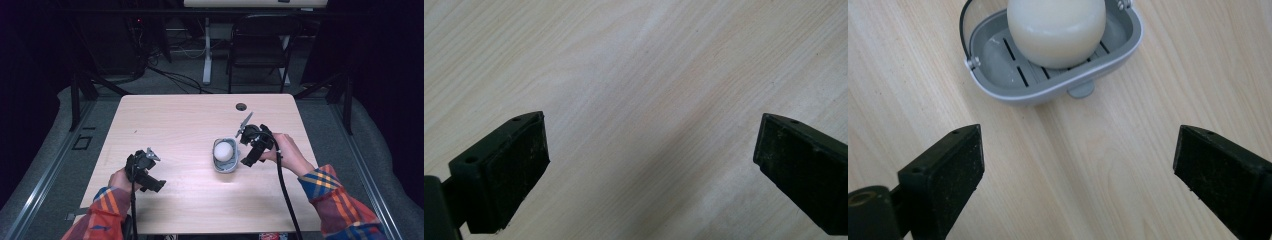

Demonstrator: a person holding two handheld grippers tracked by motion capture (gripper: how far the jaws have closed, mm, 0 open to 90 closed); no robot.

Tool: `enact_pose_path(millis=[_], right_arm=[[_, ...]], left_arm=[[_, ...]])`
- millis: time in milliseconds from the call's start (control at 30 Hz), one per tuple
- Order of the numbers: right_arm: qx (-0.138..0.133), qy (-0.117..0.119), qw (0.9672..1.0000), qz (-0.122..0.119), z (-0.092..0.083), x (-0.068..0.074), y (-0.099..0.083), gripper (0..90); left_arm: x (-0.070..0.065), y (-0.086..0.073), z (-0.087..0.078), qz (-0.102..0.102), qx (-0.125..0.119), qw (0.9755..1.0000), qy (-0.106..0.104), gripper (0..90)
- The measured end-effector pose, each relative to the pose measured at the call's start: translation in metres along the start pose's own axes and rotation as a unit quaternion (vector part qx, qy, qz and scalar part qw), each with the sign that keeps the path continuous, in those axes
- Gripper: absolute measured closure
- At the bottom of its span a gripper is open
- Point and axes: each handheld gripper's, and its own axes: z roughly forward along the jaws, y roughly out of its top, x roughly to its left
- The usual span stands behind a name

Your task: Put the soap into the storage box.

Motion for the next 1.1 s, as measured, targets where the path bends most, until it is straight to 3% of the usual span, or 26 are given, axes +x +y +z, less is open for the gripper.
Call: enact_pose_path(millis=[267, 600, 867, 933, 1000, 1100], right_arm=[[0.005, -0.005, 0.9998, 0.018, -0.001, -0.001, -0.027, 3.9], [0.042, -0.021, 0.9982, 0.035, 0.007, -0.001, -0.071, 0.0], [0.068, -0.009, 0.9962, 0.054, 0.019, 0.010, -0.114, 0.0], [0.077, -0.004, 0.9947, 0.068, 0.026, 0.015, -0.128, 0.0], [0.110, -0.017, 0.9921, 0.058, 0.028, 0.016, -0.136, 0.0], [0.120, -0.014, 0.9895, 0.079, 0.030, 0.016, -0.149, 0.4]], left_arm=[[-0.001, 0.000, 0.000, 0.000, -0.001, 1.0000, 0.000, 1.3], [0.000, 0.000, 0.000, -0.001, 0.000, 1.0000, 0.000, 1.3], [-0.001, 0.001, 0.000, 0.000, 0.002, 1.0000, 0.001, 1.3], [-0.001, 0.001, 0.000, 0.001, 0.003, 1.0000, 0.001, 1.3], [-0.001, 0.001, 0.000, 0.001, 0.003, 1.0000, 0.001, 1.3], [-0.001, 0.001, 0.001, 0.000, 0.004, 1.0000, 0.000, 1.3]])
